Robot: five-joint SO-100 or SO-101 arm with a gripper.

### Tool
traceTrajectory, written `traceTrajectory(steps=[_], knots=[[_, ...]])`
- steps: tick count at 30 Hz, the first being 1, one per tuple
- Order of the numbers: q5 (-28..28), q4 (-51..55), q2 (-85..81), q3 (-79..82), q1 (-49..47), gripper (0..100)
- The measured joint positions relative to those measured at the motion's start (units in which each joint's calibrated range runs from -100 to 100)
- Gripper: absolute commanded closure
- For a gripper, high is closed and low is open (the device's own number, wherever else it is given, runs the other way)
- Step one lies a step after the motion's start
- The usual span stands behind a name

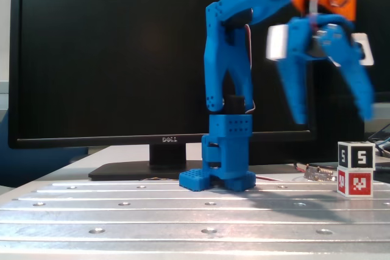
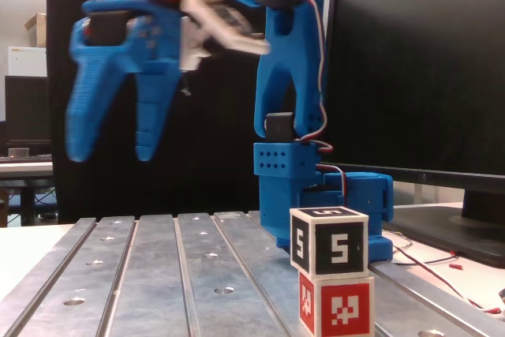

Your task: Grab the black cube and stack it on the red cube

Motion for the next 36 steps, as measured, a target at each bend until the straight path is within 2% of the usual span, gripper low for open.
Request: traceTrajectory(steps=[9,17,23,28,36], knots=[[0.1,-1.7,0.1,1.3,14.3,68],[0.0,-8.6,0.1,6.6,19.2,86],[-2.7,-13.9,0.0,10.0,21.9,89],[-4.0,-20.9,-6.4,19.7,23.0,89],[-7.5,-37.8,-23.8,45.5,24.9,89]])
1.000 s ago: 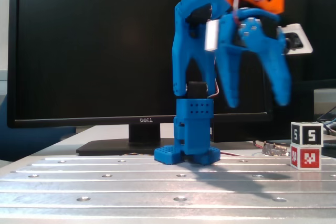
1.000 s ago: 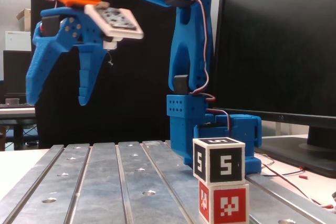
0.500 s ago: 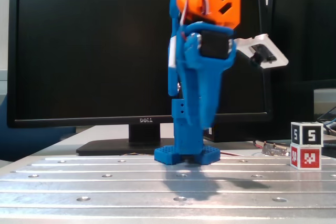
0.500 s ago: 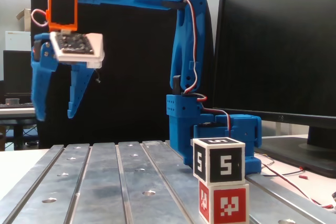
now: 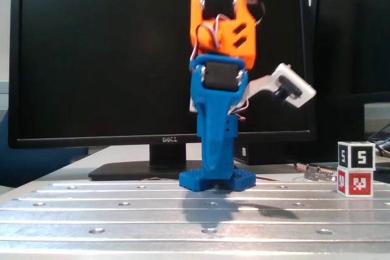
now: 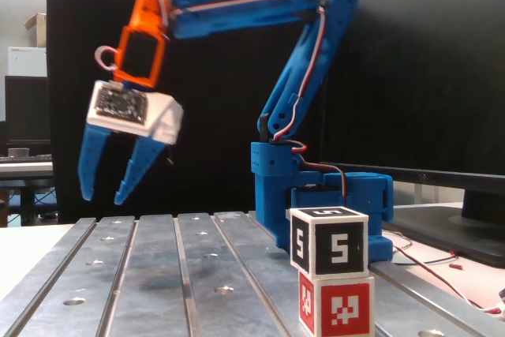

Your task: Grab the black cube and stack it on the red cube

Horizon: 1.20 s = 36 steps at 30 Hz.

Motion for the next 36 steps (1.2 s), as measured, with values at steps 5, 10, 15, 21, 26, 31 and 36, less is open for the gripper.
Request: traceTrajectory(steps=[5,10,15,21,26,31,36], knots=[[-2.4,-7.8,-10.2,12.9,-0.2,89],[-2.7,-11.9,-18.4,21.2,1.2,89],[-2.7,-12.6,-25.7,26.6,3.8,93],[-2.7,-13.0,-34.2,31.9,4.7,99],[-2.7,-13.3,-41.6,36.9,4.3,99],[-2.7,-13.3,-51.2,42.6,5.6,99],[-2.7,-12.1,-61.5,47.9,6.5,99]])
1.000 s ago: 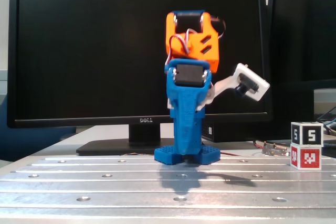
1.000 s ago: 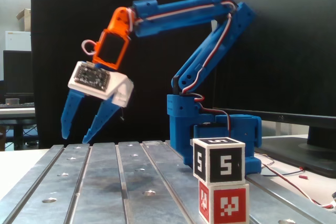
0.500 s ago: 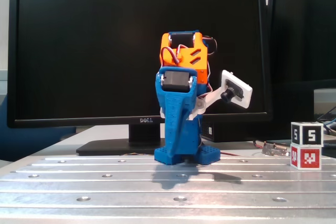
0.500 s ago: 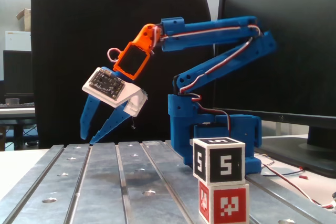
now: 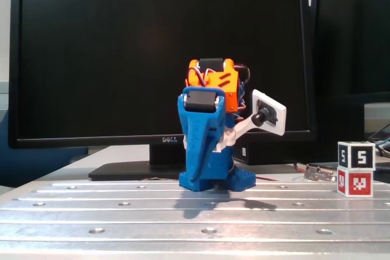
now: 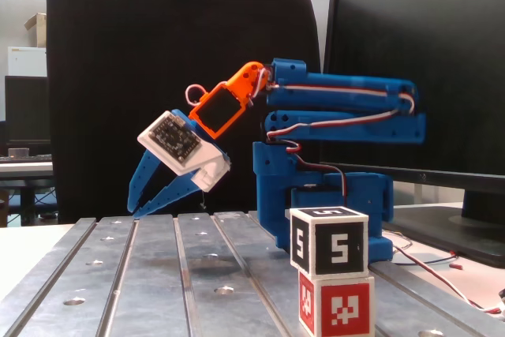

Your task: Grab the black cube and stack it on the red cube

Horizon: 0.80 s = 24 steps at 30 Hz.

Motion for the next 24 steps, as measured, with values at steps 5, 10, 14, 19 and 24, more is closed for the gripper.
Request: traceTrajectory(steps=[5,10,14,19,24], knots=[[0.0,4.7,-8.0,1.3,0.4,99],[0.0,6.5,-9.1,1.3,0.2,99],[0.0,6.6,-9.3,2.6,0.2,99],[0.0,8.6,-9.0,2.6,0.4,99],[0.0,11.3,-9.0,2.6,0.5,99]])
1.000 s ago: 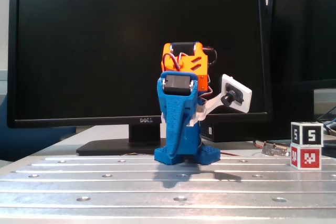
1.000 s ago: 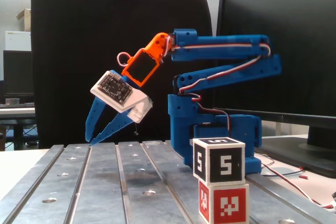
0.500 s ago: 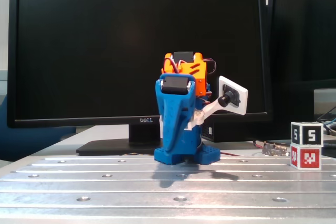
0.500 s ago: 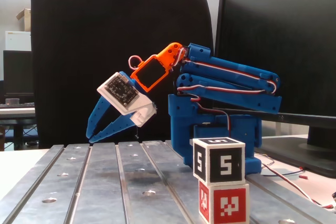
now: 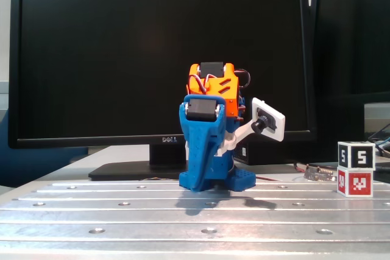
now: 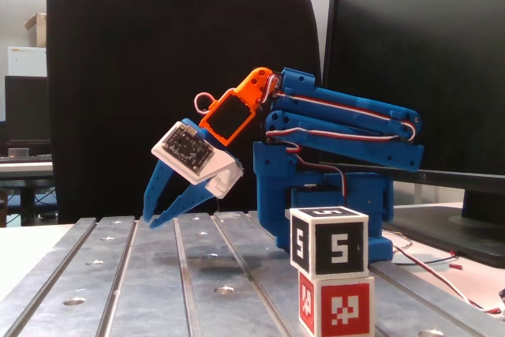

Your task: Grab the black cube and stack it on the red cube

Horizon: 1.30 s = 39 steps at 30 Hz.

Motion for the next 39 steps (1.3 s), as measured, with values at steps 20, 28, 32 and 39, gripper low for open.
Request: traceTrajectory(steps=[20,28,32,39], knots=[[0.0,8.4,-0.8,0.0,-0.3,99],[-0.1,9.8,-0.8,0.0,-0.3,99],[-0.1,10.1,-0.8,0.0,-0.3,99],[-0.1,10.1,-0.8,0.0,-0.3,99]])
